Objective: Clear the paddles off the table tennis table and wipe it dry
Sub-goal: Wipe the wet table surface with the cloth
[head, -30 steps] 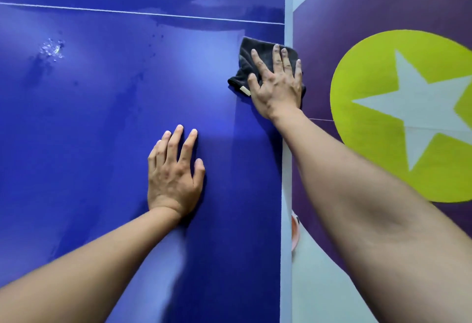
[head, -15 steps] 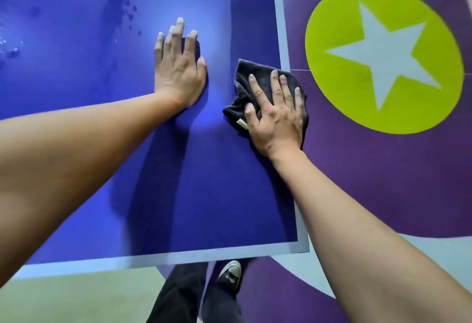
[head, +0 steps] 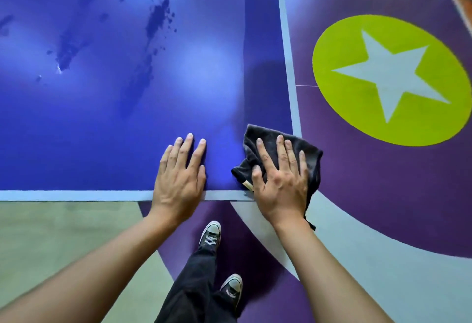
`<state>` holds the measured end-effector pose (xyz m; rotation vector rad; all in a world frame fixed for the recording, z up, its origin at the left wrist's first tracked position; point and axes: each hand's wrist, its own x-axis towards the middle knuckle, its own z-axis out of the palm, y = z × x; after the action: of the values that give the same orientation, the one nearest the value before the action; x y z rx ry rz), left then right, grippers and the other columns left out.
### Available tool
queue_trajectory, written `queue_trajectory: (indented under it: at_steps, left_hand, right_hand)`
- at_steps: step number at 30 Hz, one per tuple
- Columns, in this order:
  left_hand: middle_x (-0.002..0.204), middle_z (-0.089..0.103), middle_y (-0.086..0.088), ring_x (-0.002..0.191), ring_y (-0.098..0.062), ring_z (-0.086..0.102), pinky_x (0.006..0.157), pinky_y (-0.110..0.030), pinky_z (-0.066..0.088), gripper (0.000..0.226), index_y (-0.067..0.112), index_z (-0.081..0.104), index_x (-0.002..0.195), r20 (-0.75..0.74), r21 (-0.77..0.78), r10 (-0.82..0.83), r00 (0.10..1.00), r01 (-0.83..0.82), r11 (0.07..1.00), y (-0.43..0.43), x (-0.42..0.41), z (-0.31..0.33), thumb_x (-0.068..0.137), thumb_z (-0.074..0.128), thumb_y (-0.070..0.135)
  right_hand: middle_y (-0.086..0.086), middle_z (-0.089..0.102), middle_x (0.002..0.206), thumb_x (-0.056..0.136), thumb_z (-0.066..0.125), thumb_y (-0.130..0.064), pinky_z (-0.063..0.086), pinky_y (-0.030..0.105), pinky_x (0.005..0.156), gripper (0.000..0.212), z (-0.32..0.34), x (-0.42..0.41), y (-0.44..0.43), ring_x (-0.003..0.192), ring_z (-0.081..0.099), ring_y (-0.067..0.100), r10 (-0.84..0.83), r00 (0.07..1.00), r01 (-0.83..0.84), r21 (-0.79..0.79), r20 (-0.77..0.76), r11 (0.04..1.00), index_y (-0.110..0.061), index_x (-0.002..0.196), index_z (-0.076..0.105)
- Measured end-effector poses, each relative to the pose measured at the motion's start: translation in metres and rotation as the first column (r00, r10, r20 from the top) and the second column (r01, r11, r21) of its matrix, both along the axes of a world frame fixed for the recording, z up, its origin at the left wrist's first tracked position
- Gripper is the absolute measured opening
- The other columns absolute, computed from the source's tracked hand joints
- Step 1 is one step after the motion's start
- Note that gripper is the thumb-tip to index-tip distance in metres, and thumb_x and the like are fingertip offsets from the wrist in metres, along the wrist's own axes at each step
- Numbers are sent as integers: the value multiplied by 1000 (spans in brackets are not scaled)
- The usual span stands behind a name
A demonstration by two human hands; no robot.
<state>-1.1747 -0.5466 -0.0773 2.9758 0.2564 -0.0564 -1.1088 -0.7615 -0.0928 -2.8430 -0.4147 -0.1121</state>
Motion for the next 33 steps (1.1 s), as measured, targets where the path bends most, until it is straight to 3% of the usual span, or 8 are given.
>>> queue_trajectory:
  at_steps: [7,10,13,16,18,20,28,33]
  left_hand:
    - [166,22,-8,154,-28,18,126,-42,11,59,19,27,159,-16,-37,-30,999,30,999,1,-12,0,103,20,38]
    - [163,31,-8,151,-29,28,124,-44,21,58,15,35,155,14,-75,-30,999,31,997,5,-11,4,102,25,35]
    - [156,41,-11,137,-30,45,116,-43,33,54,9,43,150,70,-51,-39,997,42,998,18,-6,12,100,35,27]
    - [153,43,-12,133,-31,48,114,-45,36,54,8,45,147,111,-29,-31,993,34,999,37,12,21,96,39,24]
    - [152,44,-14,136,-33,48,113,-46,36,55,7,48,146,105,-28,-27,994,30,999,55,32,23,96,37,27]
    - [153,44,-15,139,-34,45,115,-46,34,56,7,48,146,86,-40,-27,996,31,999,71,56,21,97,33,29]
    - [153,44,-15,145,-33,38,118,-46,32,58,7,50,145,93,-111,-89,992,99,989,114,186,14,98,27,32]
    - [159,36,-14,151,-31,27,123,-44,22,50,9,41,151,149,-110,-99,984,116,987,145,292,8,103,39,23]
  right_hand:
    - [7,30,166,100,38,-50,17,53,125,55,2,-12,0,155,23,21,72,997,-72,-3,11,997,-41,154,39]
    - [3,20,169,101,31,-55,11,51,127,58,4,-3,26,157,13,16,215,976,-215,-15,-35,976,-46,157,28]
    - [3,16,170,98,30,-58,6,47,127,61,8,16,59,158,9,16,218,972,-221,-18,-89,975,-48,158,22]
    - [7,29,166,94,38,-58,18,44,125,64,11,35,66,154,24,20,213,977,-213,-19,-29,977,-42,156,35]
    - [9,40,161,92,48,-56,25,47,122,64,5,41,64,150,35,22,245,967,-245,-6,65,970,-36,152,46]
    - [7,38,162,91,52,-54,22,51,124,64,-2,47,66,152,32,20,259,961,-260,4,97,966,-36,152,45]
    - [-1,27,167,93,44,-57,16,51,126,64,0,151,111,156,17,11,163,987,-163,4,6,987,-44,155,35]
    - [-4,25,168,94,38,-60,11,48,127,63,0,232,131,156,15,9,133,991,-133,-15,-14,991,-46,156,33]
